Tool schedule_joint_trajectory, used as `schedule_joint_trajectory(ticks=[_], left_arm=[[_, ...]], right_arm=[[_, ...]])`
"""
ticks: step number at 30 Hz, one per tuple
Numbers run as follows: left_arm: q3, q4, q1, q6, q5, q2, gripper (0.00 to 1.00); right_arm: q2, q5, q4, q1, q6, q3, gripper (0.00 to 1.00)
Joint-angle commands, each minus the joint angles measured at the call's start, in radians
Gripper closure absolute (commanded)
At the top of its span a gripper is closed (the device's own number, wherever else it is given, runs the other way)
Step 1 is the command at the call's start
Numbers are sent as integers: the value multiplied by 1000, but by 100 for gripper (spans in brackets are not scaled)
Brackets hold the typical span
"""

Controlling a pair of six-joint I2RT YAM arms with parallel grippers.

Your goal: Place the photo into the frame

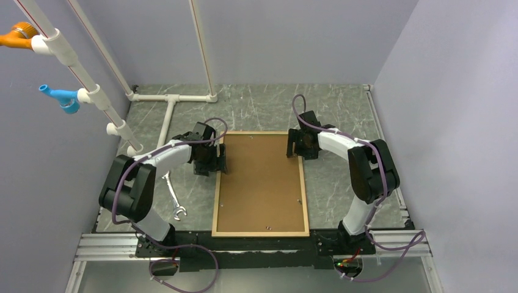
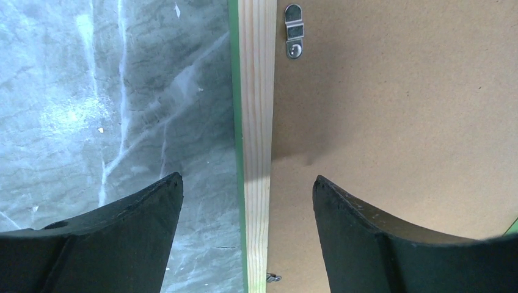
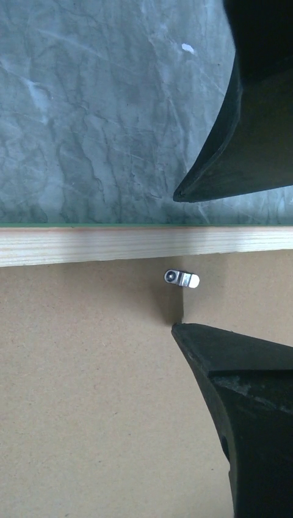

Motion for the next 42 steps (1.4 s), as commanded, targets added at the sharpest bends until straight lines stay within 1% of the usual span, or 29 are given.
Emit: schedule_joint_trajectory(ticks=[1, 3, 6, 12, 14, 15, 21, 23, 24, 25, 26, 28, 30, 34, 36, 42], left_arm=[[28, 15, 2, 25, 24, 18, 19], [25, 17, 2, 25, 23, 21, 19], [22, 17, 3, 24, 20, 21, 19], [20, 13, 2, 17, 17, 13, 19], [20, 16, 2, 17, 20, 11, 20], [20, 17, 2, 17, 21, 11, 20], [20, 23, 2, 15, 26, 12, 20], [25, 22, 5, 19, 28, 14, 20], [29, 20, 8, 22, 31, 14, 20], [34, 23, 12, 24, 38, 16, 19], [37, 23, 21, 26, 50, 16, 19], [43, 28, 46, 28, 79, 15, 19], [53, 31, 79, 30, 104, 12, 19], [87, 37, 126, 23, 121, 20, 19], [117, 32, 134, 22, 113, 39, 19], [225, 16, 134, 22, 46, 125, 24]], right_arm=[[-3, 5, -14, -4, -14, 14, 31], [-4, -19, -9, -4, -9, 6, 38], [7, -16, -10, -3, -10, 6, 49], [4, 18, -27, -4, -15, 7, 86], [-6, 41, -30, -4, -20, 3, 96], [-8, 48, -31, -4, -22, 2, 100], [-28, 67, -33, -2, -36, -5, 100], [-46, 48, -26, -2, -36, -11, 100], [-59, 31, -18, -2, -33, -16, 88], [-75, 16, -9, -4, -30, -23, 69], [-94, 7, 2, -4, -26, -30, 54], [-133, -44, 23, -7, -12, -41, 36], [-168, -86, 49, -14, 11, -56, 21], [-215, -178, 98, -30, 52, -92, 3], [-231, -204, 123, -32, 68, -117, 1], [-242, -240, 149, -36, 93, -173, 0]])
